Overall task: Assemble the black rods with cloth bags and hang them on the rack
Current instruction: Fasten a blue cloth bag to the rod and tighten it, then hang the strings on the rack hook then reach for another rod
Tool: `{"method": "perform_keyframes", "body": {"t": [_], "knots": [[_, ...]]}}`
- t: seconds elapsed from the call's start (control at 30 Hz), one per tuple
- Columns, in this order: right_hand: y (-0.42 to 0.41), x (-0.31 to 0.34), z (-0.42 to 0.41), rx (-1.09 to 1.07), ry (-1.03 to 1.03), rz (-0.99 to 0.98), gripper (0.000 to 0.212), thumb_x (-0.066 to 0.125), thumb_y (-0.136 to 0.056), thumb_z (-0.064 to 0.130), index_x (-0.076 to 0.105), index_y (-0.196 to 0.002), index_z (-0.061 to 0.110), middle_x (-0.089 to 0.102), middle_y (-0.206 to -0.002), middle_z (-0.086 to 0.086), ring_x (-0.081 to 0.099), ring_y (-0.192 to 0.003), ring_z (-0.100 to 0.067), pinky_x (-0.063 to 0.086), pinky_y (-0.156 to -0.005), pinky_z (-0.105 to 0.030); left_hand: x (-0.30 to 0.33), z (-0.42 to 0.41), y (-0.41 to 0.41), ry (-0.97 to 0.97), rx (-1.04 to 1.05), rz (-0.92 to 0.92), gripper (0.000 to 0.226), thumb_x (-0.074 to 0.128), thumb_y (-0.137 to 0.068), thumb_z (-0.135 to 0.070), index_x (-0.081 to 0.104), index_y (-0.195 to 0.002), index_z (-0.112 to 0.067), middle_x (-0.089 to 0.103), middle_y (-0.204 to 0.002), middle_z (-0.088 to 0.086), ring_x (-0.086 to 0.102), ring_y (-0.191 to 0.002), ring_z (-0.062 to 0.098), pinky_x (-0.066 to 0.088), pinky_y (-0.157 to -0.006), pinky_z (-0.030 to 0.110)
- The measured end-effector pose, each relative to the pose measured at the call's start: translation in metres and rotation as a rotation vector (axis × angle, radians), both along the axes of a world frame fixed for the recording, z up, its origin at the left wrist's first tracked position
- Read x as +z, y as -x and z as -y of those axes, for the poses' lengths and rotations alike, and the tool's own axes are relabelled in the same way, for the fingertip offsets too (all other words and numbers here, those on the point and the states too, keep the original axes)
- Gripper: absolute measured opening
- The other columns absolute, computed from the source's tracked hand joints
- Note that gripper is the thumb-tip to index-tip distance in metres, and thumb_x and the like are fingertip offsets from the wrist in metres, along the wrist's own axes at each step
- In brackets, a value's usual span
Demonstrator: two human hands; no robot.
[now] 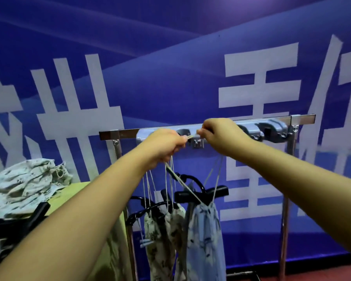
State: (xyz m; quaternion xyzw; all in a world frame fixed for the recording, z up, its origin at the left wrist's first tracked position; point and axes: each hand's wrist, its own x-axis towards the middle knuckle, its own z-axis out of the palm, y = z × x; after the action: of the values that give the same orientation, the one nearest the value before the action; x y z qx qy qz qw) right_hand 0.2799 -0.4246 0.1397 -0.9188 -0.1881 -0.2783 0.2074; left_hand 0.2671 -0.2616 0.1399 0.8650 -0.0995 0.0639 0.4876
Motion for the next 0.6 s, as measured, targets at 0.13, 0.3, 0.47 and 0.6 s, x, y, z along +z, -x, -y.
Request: {"method": "perform_keyframes", "body": {"t": [0.13,0.3,0.47,0.6], "knots": [[-0.033,-0.009,-0.006,-0.117,-0.06,0.03,0.03,0.045,-0.097,0.026,0.059,-0.095,-0.001,0.064,-0.096,-0.021,0.056,-0.092,-0.037,0.033,-0.065,-0.035,-0.002,0.026,-0.033,-0.362,0.243,0.21,0.03,0.046,-0.096,-0.023,0.063,-0.091,0.001,0.062,-0.088,0.023,0.058,-0.084,0.037,0.044,-0.068,0.036],[-0.047,-0.024,-0.008,-0.18,-0.076,-0.119,0.027,0.046,-0.097,0.024,0.056,-0.081,0.004,0.051,-0.078,-0.017,0.055,-0.085,-0.033,0.026,-0.062,-0.028,-0.038,0.036,-0.058,-0.537,0.295,0.215,0.032,0.038,-0.1,-0.024,0.053,-0.109,0.003,0.058,-0.12,0.027,0.054,-0.11,0.04,0.041,-0.081,0.037],[-0.055,-0.052,-0.002,0.011,-0.463,-0.293,0.034,0.049,-0.095,0.029,0.058,-0.07,0.009,0.043,-0.053,-0.003,0.037,-0.05,-0.019,0.03,-0.053,-0.027,-0.066,0.038,-0.059,-0.445,0.256,0.222,0.025,0.03,-0.102,-0.025,0.047,-0.096,-0.009,0.058,-0.112,0.025,0.054,-0.101,0.04,0.037,-0.072,0.037],[-0.059,-0.079,-0.011,0.112,-0.676,-0.304,0.034,0.045,-0.096,0.031,0.052,-0.067,0.015,0.049,-0.059,-0.006,0.042,-0.057,-0.022,0.035,-0.059,-0.035,-0.086,0.045,-0.05,-0.345,0.24,0.178,0.025,0.029,-0.101,-0.026,0.048,-0.101,-0.01,0.059,-0.11,0.024,0.055,-0.098,0.04,0.04,-0.072,0.039]]}}
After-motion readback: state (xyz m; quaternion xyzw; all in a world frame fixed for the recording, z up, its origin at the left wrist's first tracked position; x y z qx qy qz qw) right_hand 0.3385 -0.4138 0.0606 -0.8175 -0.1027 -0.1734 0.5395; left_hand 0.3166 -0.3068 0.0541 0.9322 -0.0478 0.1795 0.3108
